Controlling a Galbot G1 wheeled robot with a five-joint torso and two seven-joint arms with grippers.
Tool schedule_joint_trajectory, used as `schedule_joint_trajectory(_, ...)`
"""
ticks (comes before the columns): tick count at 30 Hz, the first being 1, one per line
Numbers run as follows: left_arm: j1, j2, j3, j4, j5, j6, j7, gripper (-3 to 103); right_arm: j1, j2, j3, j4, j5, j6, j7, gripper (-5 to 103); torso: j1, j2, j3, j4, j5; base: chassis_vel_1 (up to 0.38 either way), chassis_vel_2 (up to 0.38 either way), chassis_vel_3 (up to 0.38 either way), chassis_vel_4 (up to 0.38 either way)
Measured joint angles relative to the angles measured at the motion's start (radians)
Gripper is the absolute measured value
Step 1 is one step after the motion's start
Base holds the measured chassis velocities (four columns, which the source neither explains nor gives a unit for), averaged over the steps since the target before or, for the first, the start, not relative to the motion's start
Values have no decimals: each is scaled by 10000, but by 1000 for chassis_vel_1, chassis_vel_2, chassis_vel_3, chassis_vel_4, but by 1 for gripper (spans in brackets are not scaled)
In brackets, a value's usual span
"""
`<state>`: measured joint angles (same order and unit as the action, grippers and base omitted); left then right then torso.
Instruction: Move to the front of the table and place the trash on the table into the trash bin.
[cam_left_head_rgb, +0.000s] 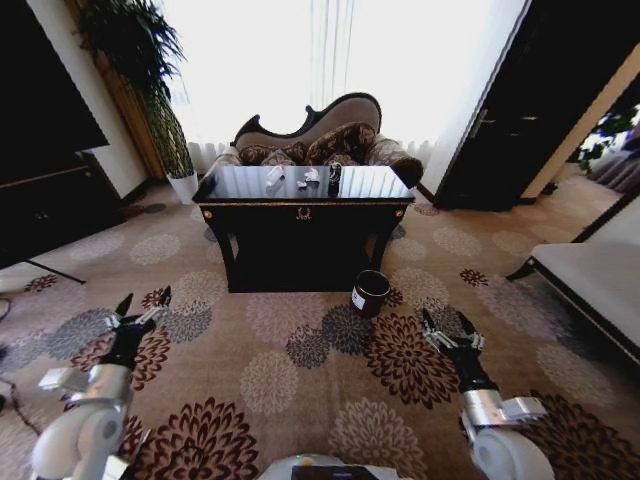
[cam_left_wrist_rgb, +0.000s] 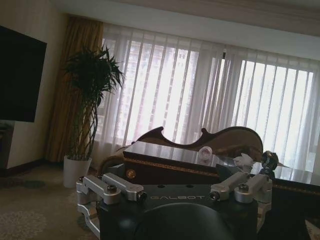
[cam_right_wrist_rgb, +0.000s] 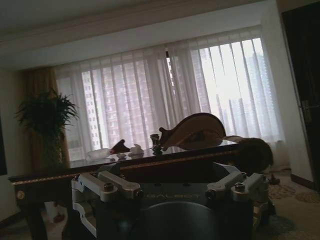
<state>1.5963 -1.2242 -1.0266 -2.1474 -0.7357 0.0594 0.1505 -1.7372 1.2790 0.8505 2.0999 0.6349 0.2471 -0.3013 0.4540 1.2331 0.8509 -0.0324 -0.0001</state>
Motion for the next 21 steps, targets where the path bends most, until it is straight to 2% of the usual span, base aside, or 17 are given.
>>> schedule_joint_trajectory(1, -12, -27, 45, -69, -88, 111, 25, 100, 4, -24, 97, -94, -33, 122, -598, 100, -1, 0, 0, 0, -1, 0, 0, 0, 0)
schedule_joint_trajectory(5, -27, -149, 98, -118, -40, 215, 104, 100, 24, -74, 234, -396, -425, 383, -1243, 100, -1, 0, 0, -1, 0, 0, 0, 0, 0)
schedule_joint_trajectory(13, 49, -137, -198, -261, 52, 250, 162, 100, 113, -106, 194, -367, -71, 405, -1037, 100, -1, 0, 0, -2, 0, 0, 0, 0, 0)
schedule_joint_trajectory(15, 171, -278, -404, -466, 429, 343, -338, 100, 144, -60, 84, -254, -35, 364, -833, 100, -1, 0, 0, 0, -1, 0, 0, 0, 0)
schedule_joint_trajectory(18, 319, -450, -548, -713, 434, 433, -552, 100, 149, -3, 16, -182, -77, 296, -758, 100, -1, 0, 0, 1, -2, 0, 0, 0, 0)
schedule_joint_trajectory(21, 397, -553, -636, -1002, 265, 412, -369, 100, 134, 46, 2, -90, -163, 222, -727, 100, -1, 0, 0, 0, 1, 0, 0, 0, 0)
